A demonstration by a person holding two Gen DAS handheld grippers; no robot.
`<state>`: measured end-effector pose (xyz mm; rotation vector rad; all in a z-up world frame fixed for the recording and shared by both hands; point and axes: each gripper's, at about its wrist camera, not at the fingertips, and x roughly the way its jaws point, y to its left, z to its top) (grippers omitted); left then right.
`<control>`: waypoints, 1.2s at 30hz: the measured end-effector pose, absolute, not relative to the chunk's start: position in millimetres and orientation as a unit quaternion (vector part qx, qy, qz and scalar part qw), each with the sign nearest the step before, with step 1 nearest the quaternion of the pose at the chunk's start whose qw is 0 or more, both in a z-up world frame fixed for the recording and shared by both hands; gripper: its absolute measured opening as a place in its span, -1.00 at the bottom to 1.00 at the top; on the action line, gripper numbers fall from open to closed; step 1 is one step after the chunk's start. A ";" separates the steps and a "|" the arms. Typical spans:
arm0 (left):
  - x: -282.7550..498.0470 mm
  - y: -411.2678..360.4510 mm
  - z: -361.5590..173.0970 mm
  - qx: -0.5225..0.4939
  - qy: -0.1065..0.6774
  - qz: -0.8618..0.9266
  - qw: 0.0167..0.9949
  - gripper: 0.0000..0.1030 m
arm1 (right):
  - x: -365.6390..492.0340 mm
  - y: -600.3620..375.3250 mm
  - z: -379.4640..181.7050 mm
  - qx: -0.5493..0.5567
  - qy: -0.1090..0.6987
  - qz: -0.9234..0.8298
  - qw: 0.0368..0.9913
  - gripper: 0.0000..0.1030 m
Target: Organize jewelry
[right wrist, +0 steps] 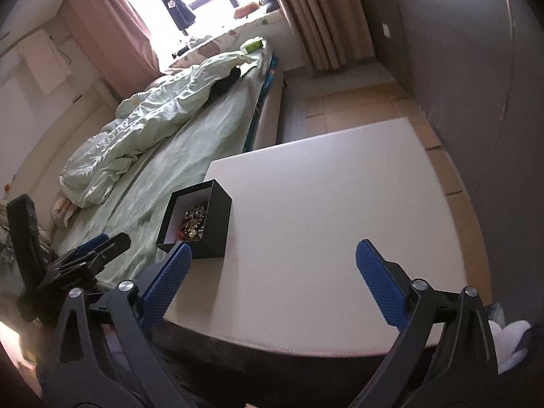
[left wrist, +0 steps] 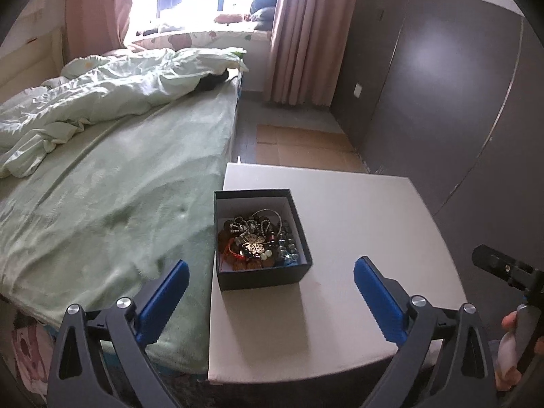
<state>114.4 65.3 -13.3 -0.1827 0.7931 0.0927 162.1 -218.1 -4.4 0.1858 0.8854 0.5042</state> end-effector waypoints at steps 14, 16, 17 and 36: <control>25.4 39.9 16.9 -0.096 0.348 0.018 0.932 0.83 | 78.1 -229.7 35.4 0.074 0.369 0.245 0.893 0.90; 15.7 38.2 18.8 -0.099 0.345 0.015 0.933 0.83 | 68.4 -234.6 39.9 0.068 0.360 0.237 0.900 0.90; 9.4 36.6 19.6 -0.101 0.341 0.012 0.934 0.83 | 65.3 -235.6 41.3 0.065 0.358 0.234 0.902 0.90; -34.9 8.0 29.5 -0.055 0.289 0.052 0.954 0.83 | 3.2 -208.6 30.7 -0.026 0.318 0.196 0.927 0.90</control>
